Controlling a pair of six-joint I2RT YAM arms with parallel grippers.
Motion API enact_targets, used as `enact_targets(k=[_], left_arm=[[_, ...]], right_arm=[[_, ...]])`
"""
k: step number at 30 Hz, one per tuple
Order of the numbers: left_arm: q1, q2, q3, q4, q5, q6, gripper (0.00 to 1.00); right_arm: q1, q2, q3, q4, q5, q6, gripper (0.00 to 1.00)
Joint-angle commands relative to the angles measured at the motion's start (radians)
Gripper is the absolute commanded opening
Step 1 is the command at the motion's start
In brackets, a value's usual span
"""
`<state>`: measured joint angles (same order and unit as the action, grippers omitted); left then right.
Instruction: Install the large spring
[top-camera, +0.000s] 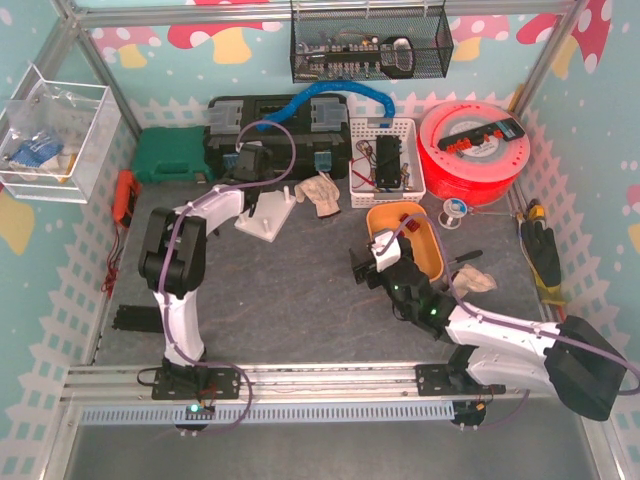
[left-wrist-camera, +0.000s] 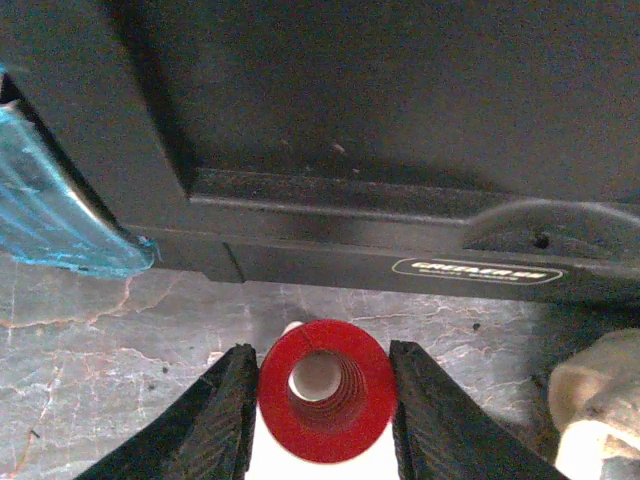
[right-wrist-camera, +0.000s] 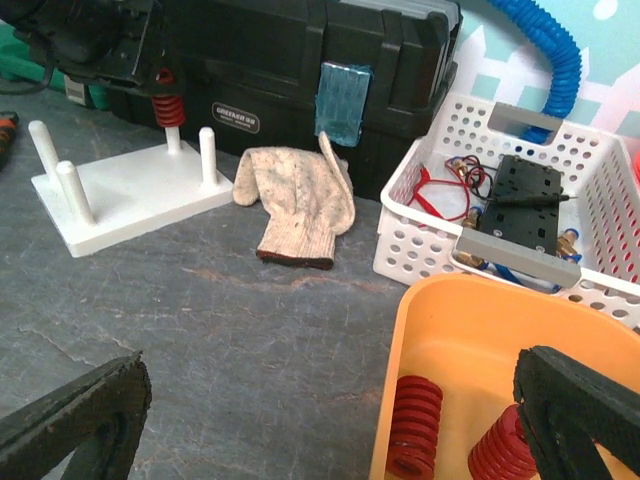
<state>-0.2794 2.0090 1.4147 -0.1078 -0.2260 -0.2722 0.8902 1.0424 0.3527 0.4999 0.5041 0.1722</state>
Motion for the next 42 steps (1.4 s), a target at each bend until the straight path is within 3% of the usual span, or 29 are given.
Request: enact_targets(k=[1,12,17,20,24,32,38,42], left_arm=[[0.014,0.024,0.033,0.010,0.034,0.010,0.43],[0.022,-0.158,-0.052,-0.001,0.078,-0.032,0.59],[0.020,-0.294,-0.168,0.009,0.223,-0.055,0.63],[0.011,-0.368,-0.276,0.037,0.302,-0.080,0.68],[-0.030,-0.470,-0.418,0.114,0.344,-0.101,0.83],[-0.189,-0.615,-0.621,0.245,0.258,-0.099,0.96],[-0.347,-0.663,-0.721,0.322,0.116,-0.056,0.99],[-0.397,-0.654,-0.789,0.418,0.111,-0.032,0.99]], right_arm=[[0.001,0.016,0.016,0.003,0.010,-0.005,0.98],[-0.022,0.030,0.063,-0.071,-0.006,0.038,0.99],[-0.076,0.052,0.123,-0.172,-0.017,0.086,0.99],[-0.131,0.089,0.188,-0.279,-0.046,0.111,0.99],[-0.242,0.131,0.248,-0.383,-0.135,0.159,0.97],[-0.430,0.127,0.253,-0.432,-0.167,0.207,0.90],[-0.553,0.176,0.340,-0.518,-0.250,0.069,0.80],[-0.592,0.231,0.386,-0.547,-0.297,0.041,0.56]])
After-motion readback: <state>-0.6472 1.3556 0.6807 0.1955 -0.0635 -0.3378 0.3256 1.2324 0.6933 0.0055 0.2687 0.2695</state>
